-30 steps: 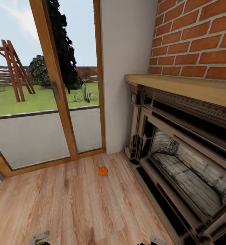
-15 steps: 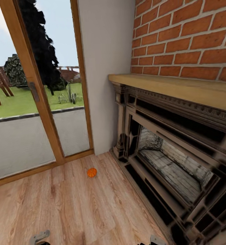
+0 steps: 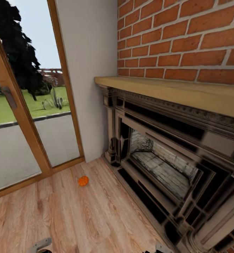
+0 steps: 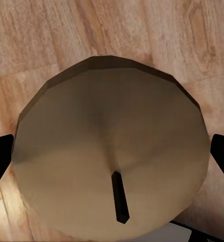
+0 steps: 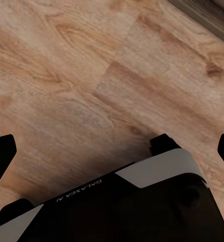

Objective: Place each of the two pumpkins and all three candles from the living room inside a cabinet in the living room (use any cabinet), then make sure every cabinet is closed, and position the cauldron so it is next to a table in the living room.

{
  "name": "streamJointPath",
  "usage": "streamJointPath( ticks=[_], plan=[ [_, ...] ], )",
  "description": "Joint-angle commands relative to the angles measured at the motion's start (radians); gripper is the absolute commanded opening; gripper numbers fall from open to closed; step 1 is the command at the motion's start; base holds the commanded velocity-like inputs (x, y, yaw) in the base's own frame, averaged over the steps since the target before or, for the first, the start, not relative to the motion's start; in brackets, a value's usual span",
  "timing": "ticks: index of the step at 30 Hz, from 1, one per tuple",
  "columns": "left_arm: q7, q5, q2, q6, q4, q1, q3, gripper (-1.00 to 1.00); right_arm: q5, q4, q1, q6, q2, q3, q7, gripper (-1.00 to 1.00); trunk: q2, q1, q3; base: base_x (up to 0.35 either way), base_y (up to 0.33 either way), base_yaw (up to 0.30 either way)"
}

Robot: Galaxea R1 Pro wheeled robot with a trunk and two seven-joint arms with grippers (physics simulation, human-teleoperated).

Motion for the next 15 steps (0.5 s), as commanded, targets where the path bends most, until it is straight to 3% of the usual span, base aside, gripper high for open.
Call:
streamJointPath(
  ticks=[1, 15],
  plan=[
    [0.0, 0.0, 0.0, 0.0, 0.0, 0.0, 0.0, -1.0, 0.0, 0.0, 0.0, 0.0, 0.0, 0.0, 0.0, 1.0, 0.0, 0.0, 0.0, 0.0, 0.0, -0.28],
    [0.0, 0.001, 0.001, 0.001, 0.0, 0.0, 0.001, -1.0, -0.002, 0.002, 0.0, 0.006, -0.001, -0.001, 0.0, 1.0, 0.007, -0.004, 0.003, -0.068, 0.0, -0.28]
  ],
)
